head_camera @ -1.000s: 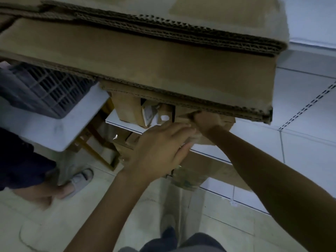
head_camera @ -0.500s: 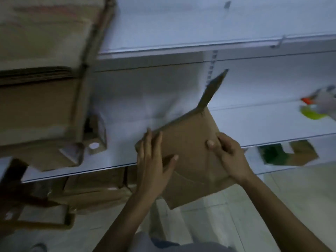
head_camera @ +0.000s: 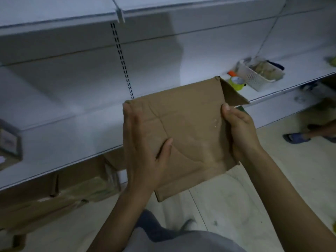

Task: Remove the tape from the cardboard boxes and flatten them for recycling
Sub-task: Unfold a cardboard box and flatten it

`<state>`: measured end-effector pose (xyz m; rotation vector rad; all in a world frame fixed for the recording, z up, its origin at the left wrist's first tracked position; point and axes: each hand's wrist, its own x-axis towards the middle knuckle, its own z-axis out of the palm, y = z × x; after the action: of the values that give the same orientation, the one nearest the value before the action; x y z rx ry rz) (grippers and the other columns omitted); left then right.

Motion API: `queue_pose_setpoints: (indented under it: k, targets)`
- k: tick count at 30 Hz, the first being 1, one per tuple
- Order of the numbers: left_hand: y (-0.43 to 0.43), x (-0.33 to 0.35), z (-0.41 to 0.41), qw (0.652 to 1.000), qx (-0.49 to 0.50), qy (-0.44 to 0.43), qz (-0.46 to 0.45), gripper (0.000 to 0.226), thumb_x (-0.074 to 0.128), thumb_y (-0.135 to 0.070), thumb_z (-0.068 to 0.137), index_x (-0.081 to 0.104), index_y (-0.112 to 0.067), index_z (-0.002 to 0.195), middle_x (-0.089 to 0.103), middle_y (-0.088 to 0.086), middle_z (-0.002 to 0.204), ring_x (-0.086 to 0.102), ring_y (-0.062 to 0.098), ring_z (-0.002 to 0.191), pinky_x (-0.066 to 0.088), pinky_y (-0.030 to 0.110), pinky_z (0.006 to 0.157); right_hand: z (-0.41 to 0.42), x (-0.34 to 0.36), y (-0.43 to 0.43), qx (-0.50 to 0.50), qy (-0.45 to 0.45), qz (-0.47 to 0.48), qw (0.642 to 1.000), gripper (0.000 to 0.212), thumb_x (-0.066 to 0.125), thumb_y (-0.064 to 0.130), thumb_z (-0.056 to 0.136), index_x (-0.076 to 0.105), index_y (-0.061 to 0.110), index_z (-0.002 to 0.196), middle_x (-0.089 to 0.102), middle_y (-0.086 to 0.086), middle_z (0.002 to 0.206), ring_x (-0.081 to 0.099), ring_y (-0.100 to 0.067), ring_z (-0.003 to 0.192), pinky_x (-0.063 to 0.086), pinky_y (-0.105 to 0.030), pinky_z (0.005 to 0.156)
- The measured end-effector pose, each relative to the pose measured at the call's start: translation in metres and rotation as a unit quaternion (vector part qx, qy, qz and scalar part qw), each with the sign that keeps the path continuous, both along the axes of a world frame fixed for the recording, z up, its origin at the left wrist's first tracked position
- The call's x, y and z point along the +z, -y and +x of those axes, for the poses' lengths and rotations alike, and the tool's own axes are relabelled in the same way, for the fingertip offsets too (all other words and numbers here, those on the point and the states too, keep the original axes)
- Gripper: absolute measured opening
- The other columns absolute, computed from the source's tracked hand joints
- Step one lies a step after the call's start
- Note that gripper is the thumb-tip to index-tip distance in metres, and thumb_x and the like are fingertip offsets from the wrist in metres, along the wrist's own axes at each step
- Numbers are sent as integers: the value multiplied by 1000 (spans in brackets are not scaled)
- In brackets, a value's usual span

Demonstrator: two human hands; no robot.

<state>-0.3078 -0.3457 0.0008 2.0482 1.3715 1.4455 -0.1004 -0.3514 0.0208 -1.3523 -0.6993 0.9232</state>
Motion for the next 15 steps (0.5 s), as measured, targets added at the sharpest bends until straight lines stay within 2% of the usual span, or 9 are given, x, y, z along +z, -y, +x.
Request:
queue_pose_setpoints:
  k: [1,2,4,5,8,10,12,13,15]
  targets:
    - [5,2,9,1000,-2,22,18,90,67,-37,84,6,-10,145,26,5,149,3,-12,139,17,12,114,9,-3,-1,9,-8,-6,1000,25,57,28,94,77,22,79,75,6,85,69,-5,80,53,-15,65]
    - [7,1,15,999,-5,37,33,86,61,-39,88,4,-11,146,24,0,151,2,-11,140,16,10,112,17,-6,-4,19,-21,-9,1000,27,57,28,94,78,23,77,75,7,85,70,-4,80,52,-14,63]
    - [2,0,22,996,-28,83,-16,83,52,-49,92,3,-16,149,8,10,159,6,8,147,14,25,119,30,-13,-12,44,-62,-13,997,27,56,32,94,78,25,82,75,3,91,71,-9,85,54,-17,66]
    - [-5,-1,24,988,-38,130,-69,80,51,-49,92,4,-21,150,5,7,160,10,11,147,14,33,121,36,-18,-18,57,-81,-19,995,26,55,34,93,78,24,87,74,-1,97,70,-14,91,55,-21,69]
    - [-30,-6,29,921,-33,313,-229,69,42,-53,94,19,-24,152,23,-7,157,27,9,142,23,44,118,59,-32,-42,68,-149,-67,984,30,54,40,93,77,21,93,73,-4,104,70,-19,96,56,-29,72]
    - [-50,-15,30,913,13,293,-285,70,38,-60,92,23,-26,151,30,-9,154,32,9,139,26,45,117,75,-43,-59,50,-205,-122,970,31,52,41,94,72,20,104,74,-3,101,71,-18,89,56,-29,66]
    - [-74,-25,30,923,78,170,-337,79,39,-64,83,22,-29,151,28,-7,156,31,13,139,26,44,116,93,-54,-74,43,-239,-156,957,37,50,43,94,64,20,119,74,-2,99,72,-17,85,57,-28,61]
    - [-88,-30,30,912,94,130,-378,80,41,-66,81,23,-29,151,29,-3,156,33,17,139,27,42,115,101,-58,-82,46,-242,-168,954,40,49,45,94,62,20,123,74,-2,100,72,-17,86,57,-28,60]
    - [-115,-40,27,859,37,188,-475,77,47,-65,81,38,-25,145,47,4,146,50,22,127,40,38,103,117,-68,-98,50,-227,-194,953,47,49,52,92,60,21,125,72,-2,108,70,-18,94,57,-32,67]
